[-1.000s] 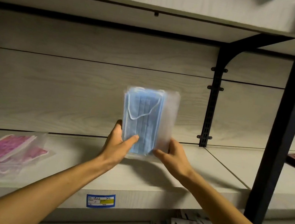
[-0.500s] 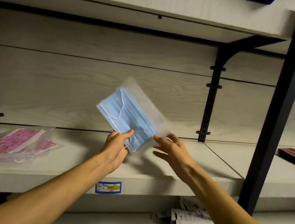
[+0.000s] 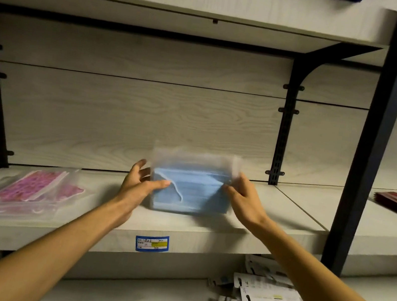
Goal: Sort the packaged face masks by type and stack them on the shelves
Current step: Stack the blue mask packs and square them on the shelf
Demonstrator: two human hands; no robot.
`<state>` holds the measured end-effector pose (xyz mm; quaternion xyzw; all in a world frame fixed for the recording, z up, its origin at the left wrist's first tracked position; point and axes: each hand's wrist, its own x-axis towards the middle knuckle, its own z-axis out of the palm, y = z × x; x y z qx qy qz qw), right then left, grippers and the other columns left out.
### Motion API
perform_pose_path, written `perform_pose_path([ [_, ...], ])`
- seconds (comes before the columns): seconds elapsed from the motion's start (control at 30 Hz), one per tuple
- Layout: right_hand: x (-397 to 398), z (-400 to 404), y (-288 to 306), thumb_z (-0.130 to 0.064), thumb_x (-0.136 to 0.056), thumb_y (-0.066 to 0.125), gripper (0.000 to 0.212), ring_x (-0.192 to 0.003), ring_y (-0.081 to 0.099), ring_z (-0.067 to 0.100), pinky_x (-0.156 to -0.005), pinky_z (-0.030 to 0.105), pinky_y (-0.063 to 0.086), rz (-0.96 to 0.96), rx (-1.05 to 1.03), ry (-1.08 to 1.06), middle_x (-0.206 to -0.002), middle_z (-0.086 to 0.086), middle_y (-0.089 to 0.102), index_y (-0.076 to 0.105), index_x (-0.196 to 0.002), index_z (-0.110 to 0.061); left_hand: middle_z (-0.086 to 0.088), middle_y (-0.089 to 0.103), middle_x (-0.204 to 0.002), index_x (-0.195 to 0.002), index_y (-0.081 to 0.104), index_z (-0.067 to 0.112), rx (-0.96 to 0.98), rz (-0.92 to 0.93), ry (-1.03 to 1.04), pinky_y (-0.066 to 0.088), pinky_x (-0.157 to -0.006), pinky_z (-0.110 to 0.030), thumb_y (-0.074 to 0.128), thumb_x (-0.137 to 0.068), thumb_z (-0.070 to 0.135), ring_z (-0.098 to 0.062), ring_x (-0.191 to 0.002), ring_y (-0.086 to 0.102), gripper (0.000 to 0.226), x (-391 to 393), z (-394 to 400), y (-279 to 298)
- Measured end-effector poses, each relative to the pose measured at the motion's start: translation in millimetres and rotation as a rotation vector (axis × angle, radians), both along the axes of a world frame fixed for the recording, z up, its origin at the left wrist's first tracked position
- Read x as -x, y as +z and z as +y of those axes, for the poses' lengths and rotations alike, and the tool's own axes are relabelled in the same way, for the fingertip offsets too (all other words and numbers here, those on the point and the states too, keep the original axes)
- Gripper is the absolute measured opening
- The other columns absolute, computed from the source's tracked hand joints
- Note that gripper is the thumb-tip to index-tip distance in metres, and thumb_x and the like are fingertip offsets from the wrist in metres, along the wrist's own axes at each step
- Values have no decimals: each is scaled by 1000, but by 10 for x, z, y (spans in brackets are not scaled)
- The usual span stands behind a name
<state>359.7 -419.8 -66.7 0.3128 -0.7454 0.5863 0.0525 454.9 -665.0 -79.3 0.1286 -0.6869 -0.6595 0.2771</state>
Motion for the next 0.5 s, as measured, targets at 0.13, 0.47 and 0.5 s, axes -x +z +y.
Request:
perform_pose_path([
  [0.13,12,-46,-100,-6,-99,53,21,-105,64,36,-89,49,56,-47,-63,12,-113,20,65,56,-120,-4,-10,74,-112,-116,60,17,79,-71,-30,60,-84,-41,84,-77,7,-25,-99,72,46,-31,76,-35],
  [0.47,-142,-203,-69,-16,-54,61,56,-89,61,25,-79,38,53,-287,239,-31,-103,14,67,60,-108,-2,-6,64,-105,-117,49,11,157,29,89,51,-86,-35,80,-76,11,-24,-98,63,51,-85,268,-46],
  [0.5,-148,-220,-61,-15,-53,60,57,-84,59,22,-73,33,51,-288,261,-44,-97,13,66,61,-107,0,-5,64,-104,-115,49,13,171,26,96,51,-87,-36,79,-72,17,-23,-97,63,53,-93,260,-52],
])
